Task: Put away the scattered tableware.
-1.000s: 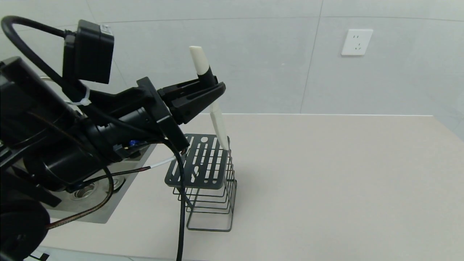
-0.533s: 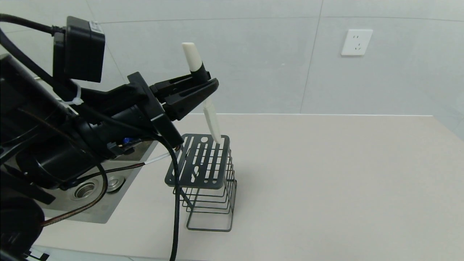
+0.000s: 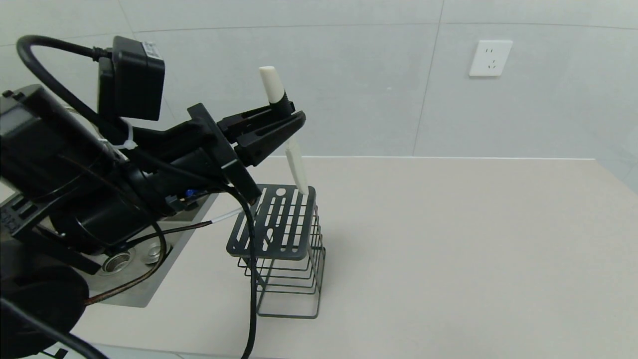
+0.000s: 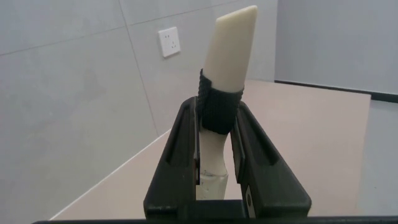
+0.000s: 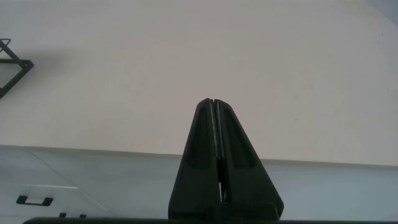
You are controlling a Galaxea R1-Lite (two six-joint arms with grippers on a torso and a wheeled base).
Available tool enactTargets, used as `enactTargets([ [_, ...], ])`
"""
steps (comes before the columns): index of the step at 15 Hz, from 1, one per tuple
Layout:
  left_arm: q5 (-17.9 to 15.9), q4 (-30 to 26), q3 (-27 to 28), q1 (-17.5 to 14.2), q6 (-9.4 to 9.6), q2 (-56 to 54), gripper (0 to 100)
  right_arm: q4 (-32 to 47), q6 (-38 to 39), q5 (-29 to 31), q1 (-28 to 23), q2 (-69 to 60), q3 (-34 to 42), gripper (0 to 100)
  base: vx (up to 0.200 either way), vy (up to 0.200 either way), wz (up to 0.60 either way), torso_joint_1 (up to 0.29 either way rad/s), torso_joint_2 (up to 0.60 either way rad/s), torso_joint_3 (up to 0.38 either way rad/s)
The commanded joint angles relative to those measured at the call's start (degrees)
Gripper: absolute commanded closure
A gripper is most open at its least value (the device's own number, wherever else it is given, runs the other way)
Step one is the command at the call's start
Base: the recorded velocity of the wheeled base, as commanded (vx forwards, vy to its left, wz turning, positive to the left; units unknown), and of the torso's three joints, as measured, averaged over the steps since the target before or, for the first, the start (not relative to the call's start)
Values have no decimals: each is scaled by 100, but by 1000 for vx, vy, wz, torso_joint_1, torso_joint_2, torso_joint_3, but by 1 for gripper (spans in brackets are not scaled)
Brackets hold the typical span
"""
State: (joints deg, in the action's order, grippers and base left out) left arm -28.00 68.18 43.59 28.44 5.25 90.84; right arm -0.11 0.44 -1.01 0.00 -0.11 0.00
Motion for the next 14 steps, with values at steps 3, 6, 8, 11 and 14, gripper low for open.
enactTargets([
  [3,-4,222,0,-32,-7,311,100,2,0,-4,0,11,0,100,0,0,0,0,0,0],
  [6,-4,222,0,-32,-7,241,100,2,0,-4,0,11,0,100,0,0,0,0,0,0],
  [8,5,231,-44,-40,-16,170,100,2,0,-4,0,11,0,100,0,0,0,0,0,0],
  [11,14,231,-62,-102,-16,144,100,2,0,-4,0,11,0,100,0,0,0,0,0,0],
  [14,5,231,-88,-155,-7,153,100,2,0,-4,0,11,0,100,0,0,0,0,0,0],
])
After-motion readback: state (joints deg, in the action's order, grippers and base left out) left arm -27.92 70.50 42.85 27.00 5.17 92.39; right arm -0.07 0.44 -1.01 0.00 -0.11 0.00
